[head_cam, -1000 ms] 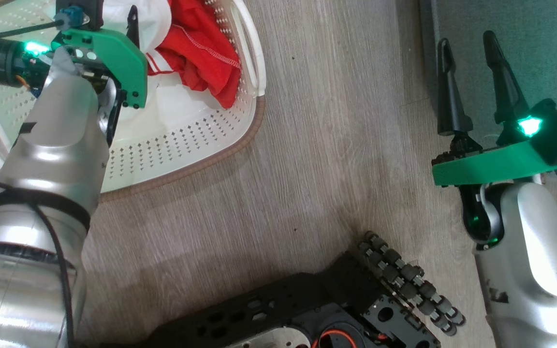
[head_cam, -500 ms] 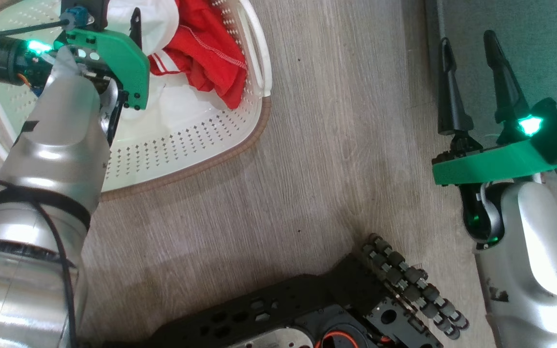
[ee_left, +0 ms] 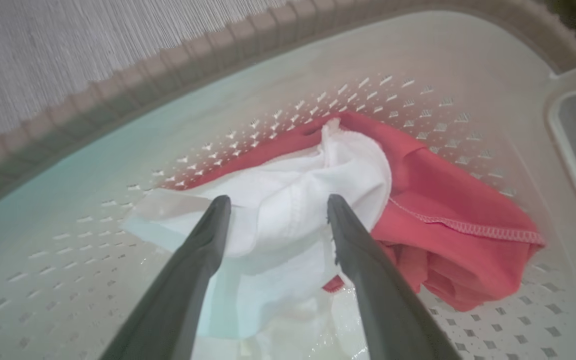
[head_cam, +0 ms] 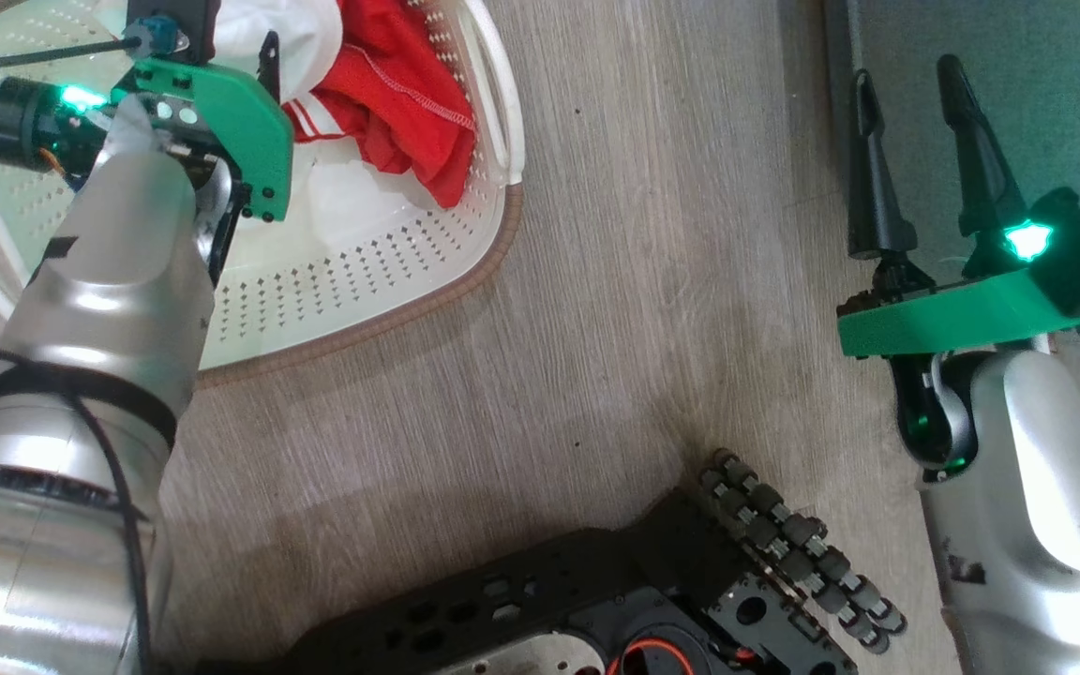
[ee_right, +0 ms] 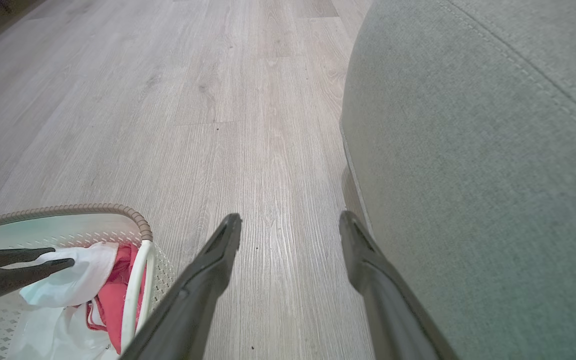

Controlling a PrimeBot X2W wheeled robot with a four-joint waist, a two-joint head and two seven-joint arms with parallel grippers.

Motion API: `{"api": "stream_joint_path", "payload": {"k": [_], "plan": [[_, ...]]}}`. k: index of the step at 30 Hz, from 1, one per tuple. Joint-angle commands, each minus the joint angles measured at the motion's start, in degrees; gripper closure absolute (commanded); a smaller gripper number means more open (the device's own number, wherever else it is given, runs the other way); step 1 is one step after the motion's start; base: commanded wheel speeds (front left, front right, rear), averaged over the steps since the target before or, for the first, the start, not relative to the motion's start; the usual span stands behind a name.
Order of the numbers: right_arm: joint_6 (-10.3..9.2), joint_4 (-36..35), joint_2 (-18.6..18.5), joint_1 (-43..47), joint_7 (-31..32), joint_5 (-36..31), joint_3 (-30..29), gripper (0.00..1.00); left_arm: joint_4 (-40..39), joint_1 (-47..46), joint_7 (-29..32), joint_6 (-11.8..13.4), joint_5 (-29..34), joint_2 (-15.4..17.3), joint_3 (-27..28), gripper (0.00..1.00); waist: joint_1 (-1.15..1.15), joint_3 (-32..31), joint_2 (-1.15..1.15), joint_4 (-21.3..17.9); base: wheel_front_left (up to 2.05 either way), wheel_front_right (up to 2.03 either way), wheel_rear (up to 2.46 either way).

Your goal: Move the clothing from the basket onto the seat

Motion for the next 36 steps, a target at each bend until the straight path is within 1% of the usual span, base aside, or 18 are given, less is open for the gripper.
{"api": "stream_joint_path", "payload": {"k": [1,2,3,4,5,6,7,8,12,15,19,24,28,30,33,36], "plan": [[-0.02,-1.64,-0.09,1.75,-0.13,-0.05,0.77,0.0,-0.49,0.69,0.4,-0.16,-0.74,0.79,0.26,0.0,0.01,0.21,0.0,-0.07,0.0,0.0,0.0],[-0.02,-1.69,-0.09,1.71,-0.13,-0.06,0.79,0.0,-0.47,0.73,0.48,-0.22,-0.83,0.76,0.19,0.0,0.01,0.34,0.0,-0.14,0.0,0.0,0.0],[-0.02,-1.75,-0.09,1.67,-0.13,-0.06,0.8,0.0,-0.45,0.8,0.82,-0.35,-0.91,0.75,0.1,0.08,0.01,0.47,0.0,-0.23,0.0,0.0,0.0],[-0.02,-1.8,-0.09,1.64,-0.13,-0.1,0.83,0.0,-0.43,0.93,1.18,-0.5,-1.1,0.71,0.11,0.48,0.01,0.56,0.0,-0.33,0.0,0.0,0.0],[-0.02,-1.8,-0.09,1.64,-0.13,-0.1,0.83,0.0,-0.43,0.93,1.18,-0.5,-1.1,0.71,0.11,0.48,0.01,0.56,0.0,-0.33,0.0,0.0,0.0],[-0.02,-1.87,-0.09,1.62,-0.13,-0.17,0.83,0.0,-0.42,0.99,1.44,-0.55,-1.15,0.69,0.01,0.67,0.01,0.69,0.0,-0.44,0.0,0.0,0.0],[-0.02,-1.93,-0.09,1.6,-0.13,-0.25,0.76,0.0,-0.4,1.0,1.55,-0.5,-1.14,0.69,-0.12,0.89,0.01,0.81,0.0,-0.58,0.0,0.0,0.0],[-0.02,-1.97,-0.09,1.59,-0.13,-0.35,0.65,0.0,-0.39,1.06,1.69,-0.68,-1.21,0.61,-0.24,1.0,0.01,0.86,0.0,-0.71,0.0,0.0,0.0],[-0.02,-1.94,-0.09,1.71,-0.13,-0.6,-0.26,0.0,-0.35,1.58,2.06,-1.94,-1.45,0.2,-0.83,1.0,0.01,0.5,0.0,-0.87,0.0,0.0,0.0],[-0.02,-1.72,-0.09,2.04,-0.13,-0.86,-1.09,0.0,-0.39,1.93,0.83,-2.85,-2.14,-0.41,-0.84,1.0,0.01,-0.57,0.0,-0.24,0.0,0.0,0.0],[-0.02,-1.4,-0.09,2.72,-0.13,-1.34,-1.76,0.0,-1.31,3.08,-1.58,-3.94,-3.54,-1.36,-0.52,1.0,0.01,-3.27,0.0,1.65,0.0,0.0,0.0],[-0.02,-0.84,-0.09,3.47,-0.13,-2.95,-3.04,0.0,-4.01,6.4,-3.44,-5.17,-5.49,-2.19,-0.45,1.0,0.01,-8.46,0.0,5.12,0.0,0.0,0.0],[-0.02,-0.22,-0.09,4.14,-0.13,-4.9,-4.04,0.0,-8.44,10.36,-3.88,-5.8,-7.79,-2.43,0.03,1.0,0.01,-13.72,0.0,8.27,0.0,0.0,0.0],[-0.02,0.21,-0.09,4.58,-0.13,-5.99,-4.6,0.0,-12.72,12.99,-3.91,-5.92,-9.19,-2.45,0.48,1.0,0.01,-16.86,0.0,9.91,0.0,0.0,0.0],[-0.02,0.76,-0.09,5.61,-0.13,-7.38,-5.44,0.0,-18.69,17.49,-3.93,-5.49,-10.71,-2.47,1.8,1.0,0.01,-21.59,0.0,12.19,0.0,0.0,0.0],[-0.02,1.5,-0.09,7.02,-0.13,-8.36,-6.0,0.0,-24.11,22.54,-3.94,-4.68,-11.46,-2.31,4.37,1.0,0.01,-26.34,0.0,14.0,0.0,0.0,0.0]]}}
